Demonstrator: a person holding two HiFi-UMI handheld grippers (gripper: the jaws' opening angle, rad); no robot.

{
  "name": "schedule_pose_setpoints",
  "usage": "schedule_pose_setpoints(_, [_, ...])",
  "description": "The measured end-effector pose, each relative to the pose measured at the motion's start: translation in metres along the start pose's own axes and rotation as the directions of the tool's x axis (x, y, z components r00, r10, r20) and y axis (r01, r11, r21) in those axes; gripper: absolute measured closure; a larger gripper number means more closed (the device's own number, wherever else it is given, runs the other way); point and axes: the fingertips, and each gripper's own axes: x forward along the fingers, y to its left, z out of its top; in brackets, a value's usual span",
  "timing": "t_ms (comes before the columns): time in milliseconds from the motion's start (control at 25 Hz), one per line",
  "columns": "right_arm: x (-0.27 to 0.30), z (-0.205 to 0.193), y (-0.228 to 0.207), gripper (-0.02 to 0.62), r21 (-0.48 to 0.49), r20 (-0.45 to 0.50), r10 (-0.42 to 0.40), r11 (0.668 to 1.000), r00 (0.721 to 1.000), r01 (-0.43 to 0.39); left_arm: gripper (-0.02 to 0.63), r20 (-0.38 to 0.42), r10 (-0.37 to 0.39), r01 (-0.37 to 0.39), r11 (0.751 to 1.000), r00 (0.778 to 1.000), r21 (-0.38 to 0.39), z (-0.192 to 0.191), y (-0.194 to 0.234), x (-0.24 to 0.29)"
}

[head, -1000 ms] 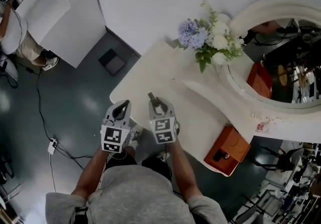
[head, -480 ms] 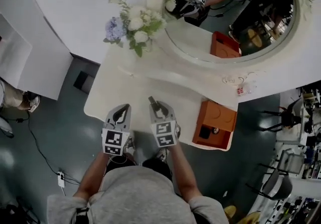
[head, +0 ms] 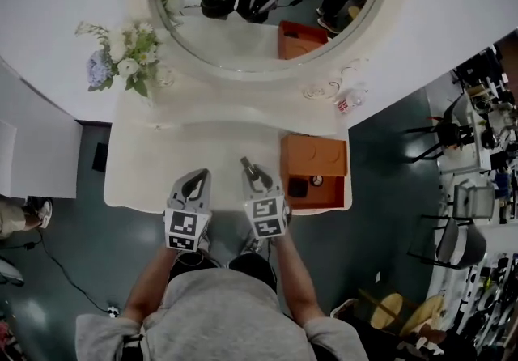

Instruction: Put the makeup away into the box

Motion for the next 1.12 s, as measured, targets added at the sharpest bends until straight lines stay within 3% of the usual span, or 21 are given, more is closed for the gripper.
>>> schedule_pose_setpoints(360, [-0.046,-0.058,-0.082,0.49,0.105,-0.059,-0.134,0.985,0.989,0.14,0.606,-0.026,-0.151,0.153,0.987,0.988,0.058,0.01,-0.083,0.05])
schedule_pose_setpoints(680, [-0.082,-0.111,-0.145,0.489,0.191,-0.114,-0.245,0.946,0.963,0.263,0.606,-0.07,-0.24,0.246,0.965,0.968,0.088,0.004,-0.142,0.085])
schedule_pose_setpoints(1120, [-0.109,-0.179,-0.194,0.489,0.252,-0.216,-0.304,0.901,0.928,0.354,0.606,-0.139,-0.337,0.354,0.928,0.931,0.117,-0.006,-0.21,0.122])
